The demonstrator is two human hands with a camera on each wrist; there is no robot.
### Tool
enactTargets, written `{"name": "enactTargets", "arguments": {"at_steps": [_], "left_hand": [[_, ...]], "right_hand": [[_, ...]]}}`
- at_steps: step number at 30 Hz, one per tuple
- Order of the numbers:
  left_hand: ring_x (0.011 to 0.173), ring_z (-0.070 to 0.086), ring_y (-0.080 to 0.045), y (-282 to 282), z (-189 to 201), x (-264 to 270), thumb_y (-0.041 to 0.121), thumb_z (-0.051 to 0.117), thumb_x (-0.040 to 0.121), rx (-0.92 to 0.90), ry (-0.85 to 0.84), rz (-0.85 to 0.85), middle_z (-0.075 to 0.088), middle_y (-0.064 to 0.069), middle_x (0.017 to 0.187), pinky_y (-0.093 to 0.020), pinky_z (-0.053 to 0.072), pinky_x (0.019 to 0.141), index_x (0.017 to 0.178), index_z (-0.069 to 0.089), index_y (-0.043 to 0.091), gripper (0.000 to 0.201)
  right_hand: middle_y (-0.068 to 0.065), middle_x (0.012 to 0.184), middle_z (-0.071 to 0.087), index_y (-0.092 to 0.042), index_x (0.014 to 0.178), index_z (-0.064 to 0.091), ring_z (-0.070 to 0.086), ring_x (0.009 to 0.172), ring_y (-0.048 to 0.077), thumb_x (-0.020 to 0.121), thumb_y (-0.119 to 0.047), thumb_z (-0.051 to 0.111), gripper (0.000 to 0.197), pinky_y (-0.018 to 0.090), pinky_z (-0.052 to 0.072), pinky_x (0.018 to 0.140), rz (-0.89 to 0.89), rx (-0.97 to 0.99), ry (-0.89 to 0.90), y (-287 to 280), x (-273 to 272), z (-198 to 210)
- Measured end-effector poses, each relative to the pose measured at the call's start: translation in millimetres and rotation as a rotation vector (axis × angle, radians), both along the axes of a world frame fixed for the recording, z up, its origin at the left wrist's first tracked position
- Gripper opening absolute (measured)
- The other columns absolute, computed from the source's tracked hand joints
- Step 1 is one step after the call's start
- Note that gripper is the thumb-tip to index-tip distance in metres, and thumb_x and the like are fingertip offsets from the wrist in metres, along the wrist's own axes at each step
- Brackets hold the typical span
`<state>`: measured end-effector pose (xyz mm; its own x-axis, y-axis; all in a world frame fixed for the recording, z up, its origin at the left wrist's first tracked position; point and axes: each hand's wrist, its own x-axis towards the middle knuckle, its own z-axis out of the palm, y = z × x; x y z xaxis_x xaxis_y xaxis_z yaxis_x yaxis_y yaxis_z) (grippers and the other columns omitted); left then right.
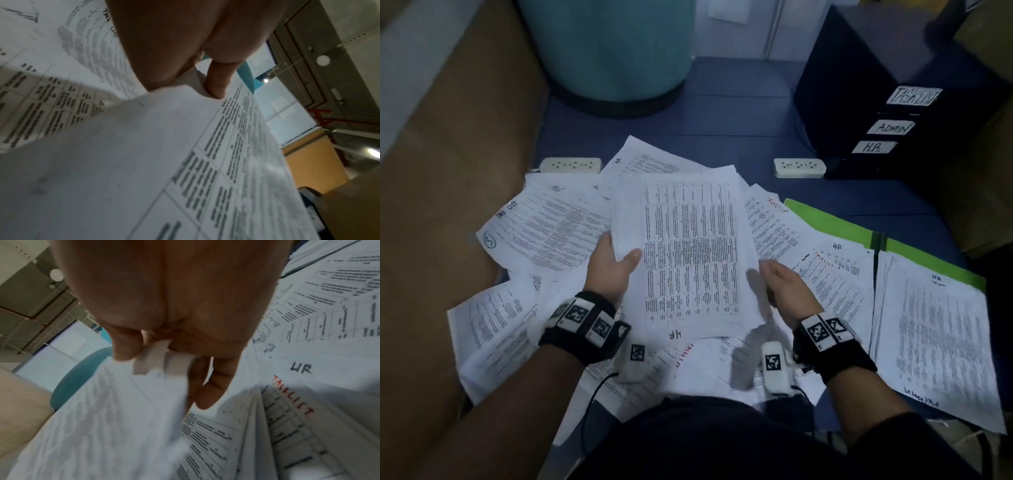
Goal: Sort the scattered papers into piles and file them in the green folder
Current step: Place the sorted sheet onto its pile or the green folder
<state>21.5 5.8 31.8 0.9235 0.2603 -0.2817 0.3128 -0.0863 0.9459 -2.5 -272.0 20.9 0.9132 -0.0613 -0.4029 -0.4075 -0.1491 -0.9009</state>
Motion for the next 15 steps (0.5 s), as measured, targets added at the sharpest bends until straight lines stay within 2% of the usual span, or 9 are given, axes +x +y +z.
{"name": "enactTargets", "arguments": {"at_steps": [1,3,6,9,11,12,13,15], "left_hand": [[0.093,0.062,-0.025,-1.8,4.5,-0.9,0.009,0.059,0.090,0.007,-0.024,-0.026,0.065,-0.008,0.112,-0.058,0.049,0.088,0.121,0.053,0.020,0.034],[0.098,0.064,-0.023,-6.7,16.0,-2.0,0.007,0.058,0.091,-0.001,-0.070,-0.057,0.067,-0.005,0.110,-0.050,0.051,0.090,0.120,0.057,0.020,0.032],[0.102,0.064,-0.021,-11.5,32.8,-2.0,0.007,0.058,0.091,-0.014,-0.151,-0.057,0.068,-0.001,0.108,-0.041,0.052,0.090,0.112,0.058,0.026,0.029],[0.104,0.065,-0.018,-9.7,43.1,-0.8,0.012,0.062,0.088,-0.029,-0.239,-0.017,0.069,0.002,0.110,-0.046,0.052,0.091,0.102,0.060,0.037,0.029],[0.103,0.065,-0.017,-8.7,45.1,-2.6,0.011,0.061,0.088,-0.069,-0.269,0.022,0.068,0.002,0.110,-0.045,0.053,0.088,0.104,0.058,0.035,0.029],[0.102,0.064,-0.015,-9.1,43.7,-4.5,0.008,0.060,0.089,-0.085,-0.269,0.041,0.067,0.003,0.110,-0.042,0.054,0.088,0.107,0.056,0.030,0.029],[0.102,0.063,-0.013,-9.9,41.7,-7.9,0.005,0.058,0.090,-0.095,-0.253,0.047,0.065,0.004,0.110,-0.039,0.054,0.088,0.111,0.051,0.027,0.031],[0.103,0.062,-0.016,-11.3,30.2,-17.4,0.004,0.056,0.091,-0.084,-0.193,0.023,0.062,0.001,0.110,-0.042,0.052,0.090,0.113,0.044,0.024,0.032]], "right_hand": [[-0.007,0.078,0.061,-0.028,0.087,0.059,0.058,0.074,0.018,0.089,-0.039,0.063,0.012,0.041,0.048,0.073,0.016,-0.041,-0.016,2.1,3.4,4.3],[0.000,0.090,0.067,-0.030,0.094,0.057,0.067,0.088,0.025,0.081,-0.035,0.070,0.019,0.050,0.051,0.087,0.036,-0.100,-0.060,8.1,11.3,11.9],[0.000,0.096,0.071,-0.026,0.095,0.060,0.067,0.093,0.025,0.079,-0.027,0.066,0.017,0.054,0.051,0.089,-0.004,-0.207,-0.183,18.3,20.6,30.0],[0.007,0.098,0.069,-0.016,0.099,0.058,0.064,0.093,0.030,0.082,-0.021,0.061,0.018,0.053,0.051,0.088,-0.093,-0.198,-0.349,26.3,23.3,50.3],[0.011,0.092,0.066,-0.018,0.093,0.057,0.063,0.089,0.031,0.084,-0.015,0.061,0.010,0.052,0.050,0.088,-0.128,-0.160,-0.420,29.8,19.9,57.0],[0.006,0.089,0.066,-0.021,0.091,0.056,0.062,0.086,0.025,0.086,-0.009,0.060,0.014,0.049,0.050,0.089,-0.135,-0.154,-0.419,31.3,17.1,56.6],[0.001,0.090,0.065,-0.024,0.091,0.054,0.061,0.086,0.019,0.088,-0.004,0.059,0.021,0.048,0.050,0.089,-0.127,-0.144,-0.404,31.9,14.4,52.3],[0.004,0.098,0.064,-0.023,0.099,0.053,0.061,0.093,0.019,0.086,-0.005,0.061,0.023,0.050,0.048,0.093,-0.111,-0.176,-0.332,34.2,7.3,37.9]]}}
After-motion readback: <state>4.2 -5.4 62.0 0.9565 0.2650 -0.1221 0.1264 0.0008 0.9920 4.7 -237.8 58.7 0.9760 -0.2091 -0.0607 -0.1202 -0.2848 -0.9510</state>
